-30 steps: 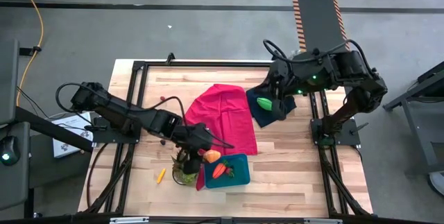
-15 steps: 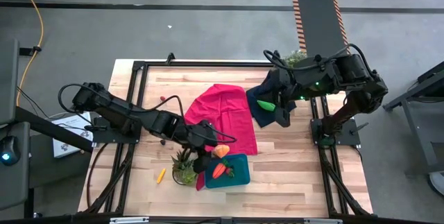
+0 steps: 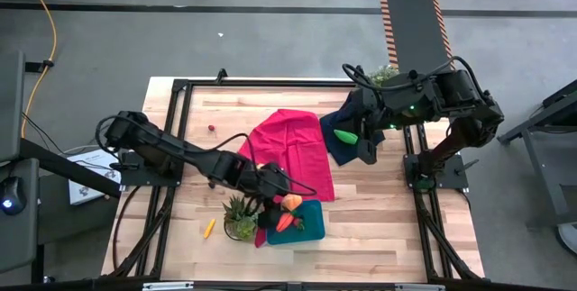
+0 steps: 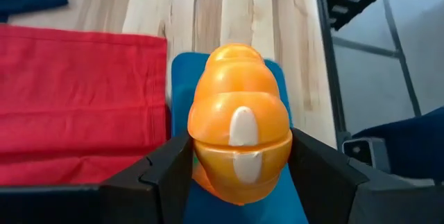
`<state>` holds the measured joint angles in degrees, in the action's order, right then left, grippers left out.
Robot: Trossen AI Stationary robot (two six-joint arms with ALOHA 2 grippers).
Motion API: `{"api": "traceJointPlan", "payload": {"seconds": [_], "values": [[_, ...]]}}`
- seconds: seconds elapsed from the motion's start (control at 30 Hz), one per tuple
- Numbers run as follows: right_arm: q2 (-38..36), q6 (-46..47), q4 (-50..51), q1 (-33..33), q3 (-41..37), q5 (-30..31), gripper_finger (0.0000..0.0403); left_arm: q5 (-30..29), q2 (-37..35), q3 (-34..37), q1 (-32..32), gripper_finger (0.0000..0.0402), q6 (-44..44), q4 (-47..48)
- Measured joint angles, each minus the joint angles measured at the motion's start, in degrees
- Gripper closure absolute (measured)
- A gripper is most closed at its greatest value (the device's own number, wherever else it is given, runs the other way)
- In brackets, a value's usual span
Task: Pick and placing Produce into tupperware
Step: Put the yellow croissant into the blue bin
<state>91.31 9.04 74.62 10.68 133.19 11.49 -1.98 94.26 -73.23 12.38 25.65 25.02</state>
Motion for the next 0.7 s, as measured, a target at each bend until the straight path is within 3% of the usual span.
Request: {"api": "traceJointPlan", "payload": {"seconds": [0.7], "values": [[0.3, 0.0, -0.3, 0.0, 0.0, 0.0, 0.0403, 6.5, 9.8, 0.0, 0.0, 0.0197, 1.7, -2.4]]}}
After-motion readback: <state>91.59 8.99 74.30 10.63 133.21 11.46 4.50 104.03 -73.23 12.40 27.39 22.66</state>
